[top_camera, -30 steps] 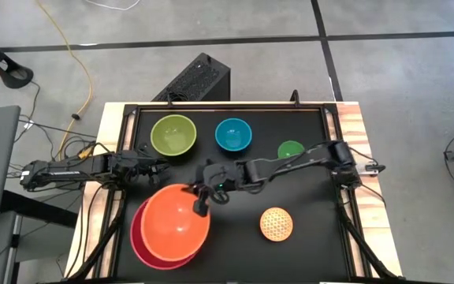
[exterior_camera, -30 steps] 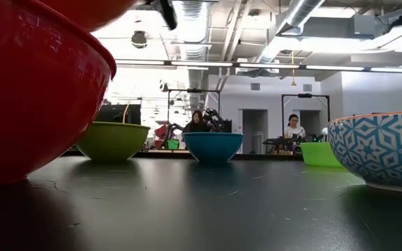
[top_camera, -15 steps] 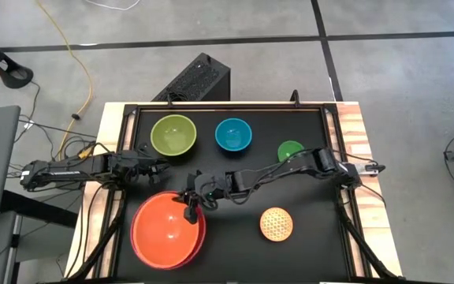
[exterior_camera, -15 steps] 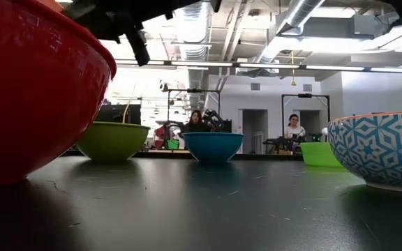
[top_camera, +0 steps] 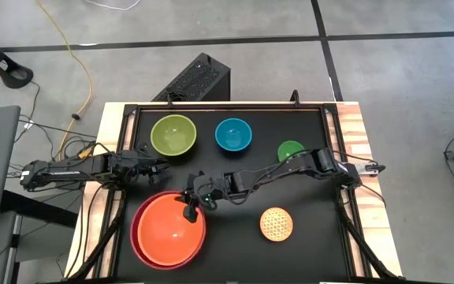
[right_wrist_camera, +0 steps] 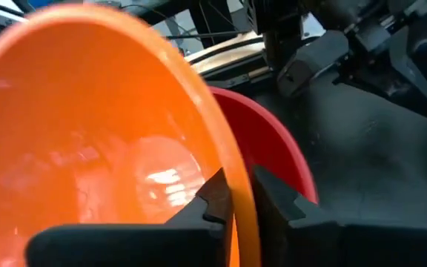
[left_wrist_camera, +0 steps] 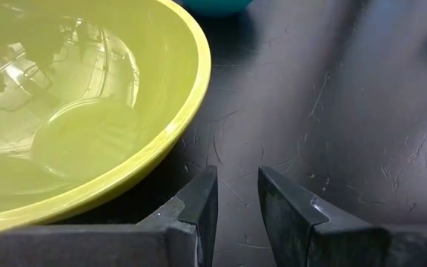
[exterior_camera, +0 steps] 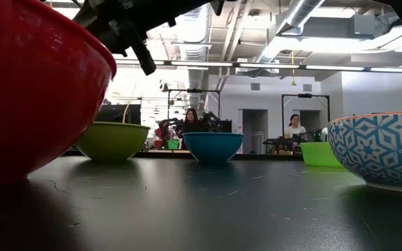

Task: Nest bowls inside each other
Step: Stack the orange bowl on top of the red bowl

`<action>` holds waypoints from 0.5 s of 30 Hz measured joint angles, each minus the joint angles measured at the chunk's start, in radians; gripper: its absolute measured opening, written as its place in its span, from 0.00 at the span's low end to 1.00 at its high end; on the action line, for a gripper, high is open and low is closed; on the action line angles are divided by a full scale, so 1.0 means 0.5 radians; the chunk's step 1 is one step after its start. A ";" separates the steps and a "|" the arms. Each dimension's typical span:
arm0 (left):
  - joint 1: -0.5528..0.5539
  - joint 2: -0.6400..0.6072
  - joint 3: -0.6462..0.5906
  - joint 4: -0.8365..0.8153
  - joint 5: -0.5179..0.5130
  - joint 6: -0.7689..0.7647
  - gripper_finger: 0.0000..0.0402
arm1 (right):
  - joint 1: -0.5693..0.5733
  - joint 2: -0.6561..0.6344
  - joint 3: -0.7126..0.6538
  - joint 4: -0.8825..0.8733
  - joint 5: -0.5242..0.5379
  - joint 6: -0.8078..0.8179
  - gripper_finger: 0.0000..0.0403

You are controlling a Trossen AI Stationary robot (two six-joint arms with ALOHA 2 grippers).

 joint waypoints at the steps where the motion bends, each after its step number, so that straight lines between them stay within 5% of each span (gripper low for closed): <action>1: 0.000 0.000 0.000 0.000 0.000 0.000 0.22 | 0.001 0.000 0.000 -0.004 0.000 0.000 0.17; 15: 0.000 0.000 0.000 0.000 0.001 -0.001 0.22 | -0.014 -0.004 0.000 -0.002 -0.013 -0.005 0.40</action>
